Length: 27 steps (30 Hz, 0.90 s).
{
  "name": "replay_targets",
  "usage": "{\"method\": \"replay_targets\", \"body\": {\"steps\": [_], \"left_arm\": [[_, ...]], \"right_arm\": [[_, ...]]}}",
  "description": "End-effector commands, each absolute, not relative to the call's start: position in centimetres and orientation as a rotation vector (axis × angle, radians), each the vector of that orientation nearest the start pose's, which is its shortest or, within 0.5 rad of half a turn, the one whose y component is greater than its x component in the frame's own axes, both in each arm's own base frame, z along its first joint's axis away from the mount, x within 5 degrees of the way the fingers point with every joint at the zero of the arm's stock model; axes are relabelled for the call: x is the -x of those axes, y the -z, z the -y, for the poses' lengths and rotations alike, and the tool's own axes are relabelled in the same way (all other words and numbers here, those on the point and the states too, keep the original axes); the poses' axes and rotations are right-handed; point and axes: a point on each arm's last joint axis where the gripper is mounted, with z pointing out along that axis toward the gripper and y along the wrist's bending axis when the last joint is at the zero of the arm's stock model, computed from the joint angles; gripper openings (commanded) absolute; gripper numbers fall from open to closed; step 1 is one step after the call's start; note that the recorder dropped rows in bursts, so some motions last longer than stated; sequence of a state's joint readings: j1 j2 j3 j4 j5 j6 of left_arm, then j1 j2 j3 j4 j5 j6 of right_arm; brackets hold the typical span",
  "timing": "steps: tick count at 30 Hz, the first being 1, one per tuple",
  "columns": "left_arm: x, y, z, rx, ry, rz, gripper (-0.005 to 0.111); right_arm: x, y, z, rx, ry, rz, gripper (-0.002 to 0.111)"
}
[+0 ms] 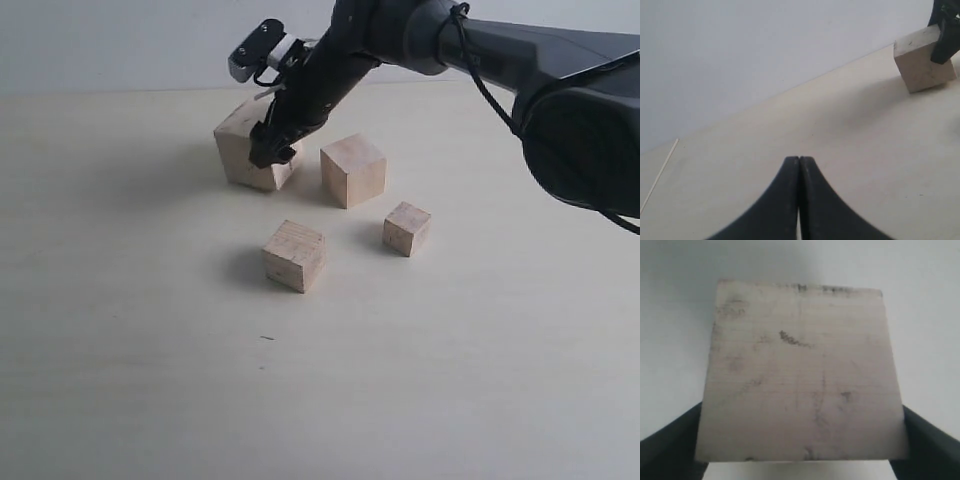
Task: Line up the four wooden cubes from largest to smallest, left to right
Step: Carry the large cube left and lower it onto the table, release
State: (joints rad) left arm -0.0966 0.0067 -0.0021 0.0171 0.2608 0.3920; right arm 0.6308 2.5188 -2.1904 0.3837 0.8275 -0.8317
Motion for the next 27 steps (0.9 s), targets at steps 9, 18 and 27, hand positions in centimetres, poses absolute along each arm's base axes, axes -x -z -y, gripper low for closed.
{"method": "replay_targets", "body": {"steps": [9, 18, 27], "left_arm": [[-5.5, -19.0, 0.5, -0.426, -0.225, -1.693, 0.0], [-5.5, -19.0, 0.5, -0.426, -0.225, -1.693, 0.0], [-5.5, -19.0, 0.5, -0.426, -0.225, -1.693, 0.0]], "right_arm": [[-32.5, -15.8, -40.8, 2.055, -0.643, -1.905, 0.0], [-30.9, -15.6, -40.9, 2.092, -0.669, -2.033, 0.0], [-30.0, -15.2, -41.4, 2.121, -0.526, -2.073, 0.0]]}}
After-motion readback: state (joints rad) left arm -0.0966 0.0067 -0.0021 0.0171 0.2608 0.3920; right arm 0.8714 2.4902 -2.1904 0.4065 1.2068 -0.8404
